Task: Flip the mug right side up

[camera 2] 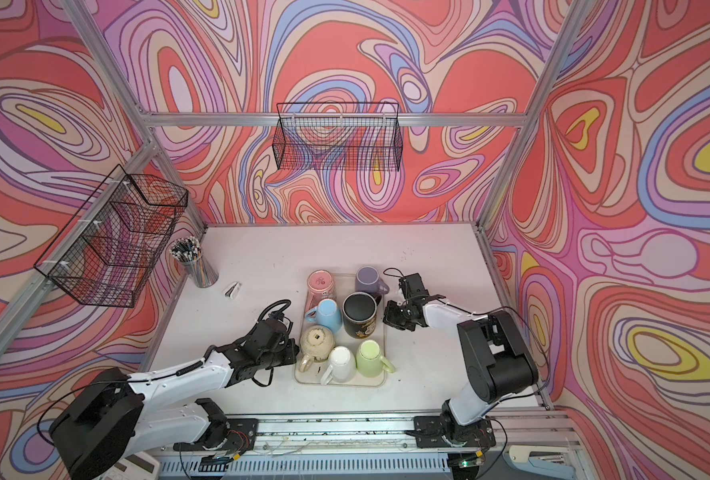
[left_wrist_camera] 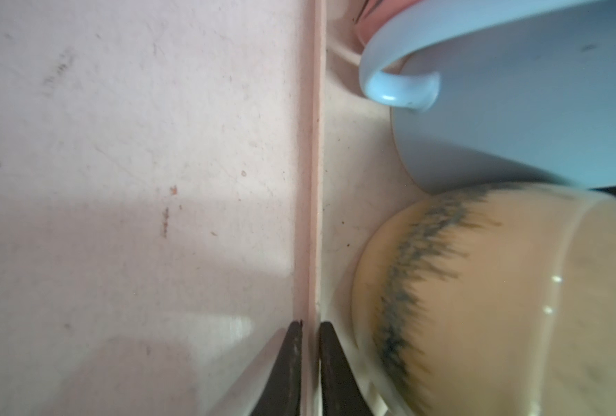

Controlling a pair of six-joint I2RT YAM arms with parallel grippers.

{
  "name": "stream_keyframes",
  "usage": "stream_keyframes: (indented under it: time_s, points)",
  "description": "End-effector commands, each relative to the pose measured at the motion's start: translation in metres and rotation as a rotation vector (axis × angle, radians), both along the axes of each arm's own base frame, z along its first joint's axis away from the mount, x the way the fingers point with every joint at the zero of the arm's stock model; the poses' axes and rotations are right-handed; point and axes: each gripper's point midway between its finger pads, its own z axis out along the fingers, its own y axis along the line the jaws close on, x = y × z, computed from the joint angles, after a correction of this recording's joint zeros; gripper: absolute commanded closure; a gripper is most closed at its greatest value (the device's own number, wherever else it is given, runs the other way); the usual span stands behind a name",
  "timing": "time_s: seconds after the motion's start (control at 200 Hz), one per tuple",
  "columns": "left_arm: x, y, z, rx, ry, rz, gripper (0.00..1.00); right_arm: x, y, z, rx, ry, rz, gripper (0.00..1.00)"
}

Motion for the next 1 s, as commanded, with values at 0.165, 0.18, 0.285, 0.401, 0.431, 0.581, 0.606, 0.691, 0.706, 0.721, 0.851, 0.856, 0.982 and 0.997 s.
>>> stream_keyframes:
  time_s: [0.165, 0.18, 0.285, 0.401, 0.431, 0.581, 0.606, 0.691, 0.706, 0.721, 0.851, 0.856, 0.982, 0.997]
  points:
    - [0.008, 0.01, 0.026, 0.08, -0.049, 0.003, 0.75, 0.013, -0.016, 0.021, -0.103, -0.053, -0.005, 0.81]
    - [0.009, 0.011, 0.027, 0.082, -0.052, 0.004, 0.74, 0.013, -0.016, 0.022, -0.106, -0.053, -0.004, 0.81]
    - [0.01, 0.013, 0.031, 0.097, -0.06, -0.001, 0.72, 0.011, -0.02, 0.023, -0.127, -0.055, 0.0, 0.8]
    - [0.016, 0.011, 0.049, 0.106, -0.092, -0.013, 0.69, 0.009, -0.025, 0.026, -0.159, -0.06, 0.004, 0.78]
    - [0.016, 0.011, 0.052, 0.109, -0.098, -0.02, 0.65, 0.008, -0.026, 0.028, -0.165, -0.061, 0.003, 0.78]
    - [0.016, 0.014, 0.074, 0.147, -0.128, -0.059, 0.5, 0.003, -0.032, 0.042, -0.195, -0.089, 0.015, 0.77]
    - [0.015, 0.015, 0.077, 0.152, -0.133, -0.064, 0.48, 0.002, -0.033, 0.045, -0.2, -0.095, 0.018, 0.76]
    - [0.014, 0.018, 0.092, 0.151, -0.163, -0.071, 0.4, -0.003, -0.038, 0.054, -0.222, -0.113, 0.019, 0.75]
    - [0.013, 0.018, 0.094, 0.15, -0.167, -0.073, 0.38, -0.003, -0.038, 0.055, -0.22, -0.117, 0.019, 0.75]
    - [0.013, 0.019, 0.096, 0.15, -0.171, -0.073, 0.38, -0.004, -0.038, 0.057, -0.216, -0.119, 0.019, 0.75]
    - [0.009, 0.023, 0.115, 0.146, -0.205, -0.084, 0.34, -0.009, -0.035, 0.074, -0.186, -0.15, 0.024, 0.74]
    - [0.009, 0.023, 0.115, 0.147, -0.206, -0.084, 0.34, -0.009, -0.035, 0.075, -0.186, -0.152, 0.025, 0.74]
    - [0.005, 0.027, 0.124, 0.167, -0.197, -0.103, 0.33, -0.014, -0.035, 0.088, -0.191, -0.182, 0.057, 0.72]
    - [0.004, 0.027, 0.125, 0.17, -0.195, -0.106, 0.33, -0.015, -0.034, 0.089, -0.191, -0.185, 0.068, 0.72]
